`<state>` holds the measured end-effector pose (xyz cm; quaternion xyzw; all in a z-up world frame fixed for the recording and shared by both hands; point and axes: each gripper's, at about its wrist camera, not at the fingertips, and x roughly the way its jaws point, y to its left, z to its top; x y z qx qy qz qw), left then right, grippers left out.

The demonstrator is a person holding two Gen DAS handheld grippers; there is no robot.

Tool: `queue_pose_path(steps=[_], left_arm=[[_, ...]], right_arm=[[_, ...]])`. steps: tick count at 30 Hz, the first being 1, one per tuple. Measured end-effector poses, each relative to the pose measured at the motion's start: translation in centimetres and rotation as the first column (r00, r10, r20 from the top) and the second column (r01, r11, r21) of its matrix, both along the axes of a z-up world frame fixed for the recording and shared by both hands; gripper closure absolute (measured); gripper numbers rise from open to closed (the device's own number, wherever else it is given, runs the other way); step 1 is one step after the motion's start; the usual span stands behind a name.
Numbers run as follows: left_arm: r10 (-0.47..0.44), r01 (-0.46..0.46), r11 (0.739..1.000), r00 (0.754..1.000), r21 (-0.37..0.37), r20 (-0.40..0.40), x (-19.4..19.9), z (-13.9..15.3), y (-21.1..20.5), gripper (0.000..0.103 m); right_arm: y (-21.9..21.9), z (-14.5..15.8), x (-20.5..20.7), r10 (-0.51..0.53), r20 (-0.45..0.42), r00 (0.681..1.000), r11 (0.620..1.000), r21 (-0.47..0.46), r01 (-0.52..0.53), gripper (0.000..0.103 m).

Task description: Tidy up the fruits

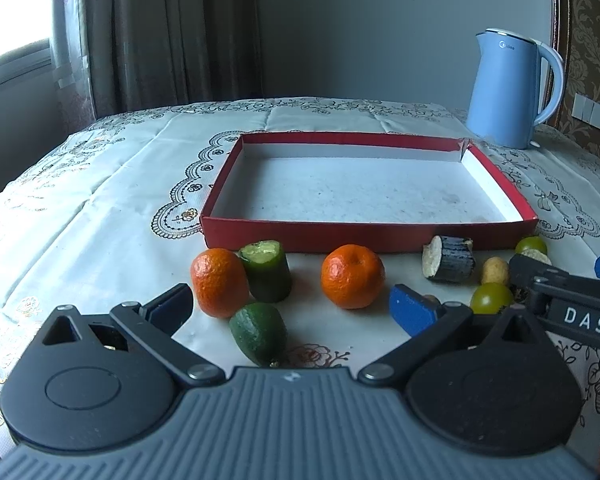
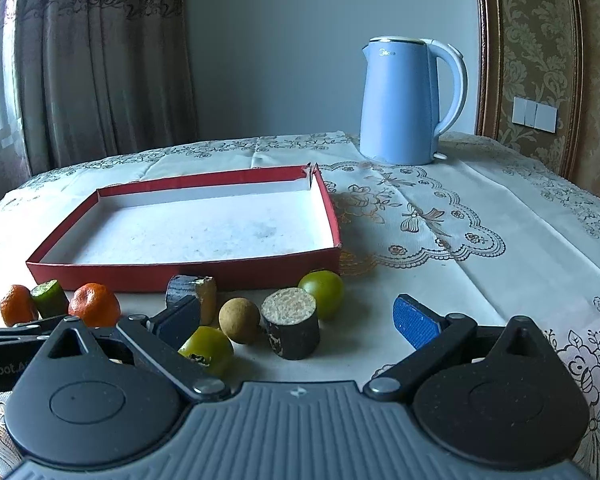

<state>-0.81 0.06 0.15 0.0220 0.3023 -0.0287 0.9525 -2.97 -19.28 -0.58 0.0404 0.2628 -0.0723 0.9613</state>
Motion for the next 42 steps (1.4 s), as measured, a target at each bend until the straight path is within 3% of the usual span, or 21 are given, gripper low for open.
queue_pose_path(steps=[30,42], left_arm=[[-0.003,0.003,1.0,1.0,0.01,0.006,0.0,-0.5,0.0,0.0],[-0.031,0.031,1.0,0.999,0.003,0.036,-0.8,-1.4,0.7,0.0]], right_arm=[[-0.5,-0.1,0.0,-0.005,-0.007,1.0,1.0,0.001,0.005,0.0],[-3.9,-0.3,-3.9,0.037,0.046,0.998,0.999,0.03,-0.038,0.0]])
